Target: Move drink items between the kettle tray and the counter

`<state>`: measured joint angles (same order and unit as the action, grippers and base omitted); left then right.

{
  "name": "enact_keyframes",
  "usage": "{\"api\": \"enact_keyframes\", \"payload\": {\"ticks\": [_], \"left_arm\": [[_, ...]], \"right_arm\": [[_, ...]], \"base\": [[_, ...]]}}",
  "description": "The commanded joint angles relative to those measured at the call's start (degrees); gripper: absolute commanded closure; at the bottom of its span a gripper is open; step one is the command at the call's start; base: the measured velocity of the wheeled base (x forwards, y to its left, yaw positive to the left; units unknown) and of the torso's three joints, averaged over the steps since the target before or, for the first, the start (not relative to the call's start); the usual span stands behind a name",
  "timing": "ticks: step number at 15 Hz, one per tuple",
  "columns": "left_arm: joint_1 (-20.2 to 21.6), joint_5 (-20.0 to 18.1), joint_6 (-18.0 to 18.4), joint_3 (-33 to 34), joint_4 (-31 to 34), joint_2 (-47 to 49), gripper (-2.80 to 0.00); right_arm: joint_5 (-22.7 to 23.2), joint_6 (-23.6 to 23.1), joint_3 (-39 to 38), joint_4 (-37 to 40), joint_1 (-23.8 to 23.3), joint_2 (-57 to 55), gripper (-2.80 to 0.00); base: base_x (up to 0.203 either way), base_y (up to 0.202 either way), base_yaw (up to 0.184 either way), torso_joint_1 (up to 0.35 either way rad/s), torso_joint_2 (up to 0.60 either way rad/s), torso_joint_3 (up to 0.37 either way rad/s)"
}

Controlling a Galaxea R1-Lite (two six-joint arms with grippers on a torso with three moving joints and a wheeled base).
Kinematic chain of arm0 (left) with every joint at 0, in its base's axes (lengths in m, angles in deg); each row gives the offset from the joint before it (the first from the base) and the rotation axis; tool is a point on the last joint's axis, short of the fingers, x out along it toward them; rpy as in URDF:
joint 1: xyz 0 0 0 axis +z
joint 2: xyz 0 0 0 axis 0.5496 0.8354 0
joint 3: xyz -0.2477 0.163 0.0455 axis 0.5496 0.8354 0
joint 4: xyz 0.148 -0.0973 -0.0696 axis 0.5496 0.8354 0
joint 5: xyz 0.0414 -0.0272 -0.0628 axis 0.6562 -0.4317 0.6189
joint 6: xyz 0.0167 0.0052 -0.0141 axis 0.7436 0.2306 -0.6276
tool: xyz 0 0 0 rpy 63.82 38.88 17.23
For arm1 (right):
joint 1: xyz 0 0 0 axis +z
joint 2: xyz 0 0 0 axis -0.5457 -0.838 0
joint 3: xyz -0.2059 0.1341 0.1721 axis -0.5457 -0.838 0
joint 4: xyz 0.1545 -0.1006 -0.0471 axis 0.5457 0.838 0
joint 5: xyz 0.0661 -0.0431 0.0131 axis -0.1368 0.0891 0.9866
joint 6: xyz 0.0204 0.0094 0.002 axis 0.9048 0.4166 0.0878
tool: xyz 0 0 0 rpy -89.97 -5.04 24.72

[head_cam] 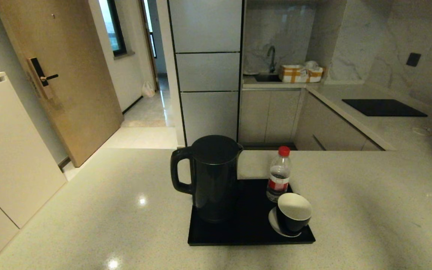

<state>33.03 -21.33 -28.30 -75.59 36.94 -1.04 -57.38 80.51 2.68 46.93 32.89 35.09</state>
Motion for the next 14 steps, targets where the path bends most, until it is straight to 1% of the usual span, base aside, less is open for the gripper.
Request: {"api": "enact_keyframes", "payload": {"ticks": [1, 3, 4, 5, 6, 7, 8, 9, 14], "left_arm": [[0.35, -3.20, 2.14, 13.49, -11.84, -6.35, 0.00], [0.41, -6.54, 4.78, 28.53, -30.84, -6.93, 0.00], [0.42, -9.38, 5.03, 34.66, -37.78, -7.11, 0.00], [0.44, -12.63, 5.11, 38.57, -42.31, -7.30, 0.00], [0.46, -15.77, 5.18, 40.00, -46.69, -7.49, 0.00], [0.46, -17.62, 4.46, 39.86, -49.31, -7.57, 0.00], [0.47, -16.56, 3.17, 39.69, -47.39, -7.62, 0.00], [0.48, -15.49, 1.96, 39.53, -44.02, -7.66, 0.00], [0.48, -15.28, 1.74, 39.49, -43.80, -7.68, 0.00]], "right_arm": [[0.02, 0.04, 0.00, -0.02, 0.01, 0.01, 0.00], [0.02, 0.04, 0.00, -0.02, 0.01, 0.01, 0.00], [0.02, 0.04, 0.00, -0.02, 0.01, 0.01, 0.00], [0.02, 0.04, 0.00, -0.02, 0.01, 0.01, 0.00], [0.02, 0.04, 0.00, -0.02, 0.01, 0.01, 0.00], [0.02, 0.04, 0.00, -0.02, 0.01, 0.01, 0.00], [0.02, 0.04, 0.00, -0.02, 0.01, 0.01, 0.00], [0.02, 0.04, 0.00, -0.02, 0.01, 0.01, 0.00], [0.02, 0.04, 0.00, -0.02, 0.01, 0.01, 0.00]], "base": [[0.000, 0.000, 0.000, 0.000, 0.00, 0.000], [0.000, 0.000, 0.000, 0.000, 0.00, 0.000], [0.000, 0.000, 0.000, 0.000, 0.00, 0.000], [0.000, 0.000, 0.000, 0.000, 0.00, 0.000], [0.000, 0.000, 0.000, 0.000, 0.00, 0.000], [0.000, 0.000, 0.000, 0.000, 0.00, 0.000], [0.000, 0.000, 0.000, 0.000, 0.00, 0.000], [0.000, 0.000, 0.000, 0.000, 0.00, 0.000], [0.000, 0.000, 0.000, 0.000, 0.00, 0.000]]}}
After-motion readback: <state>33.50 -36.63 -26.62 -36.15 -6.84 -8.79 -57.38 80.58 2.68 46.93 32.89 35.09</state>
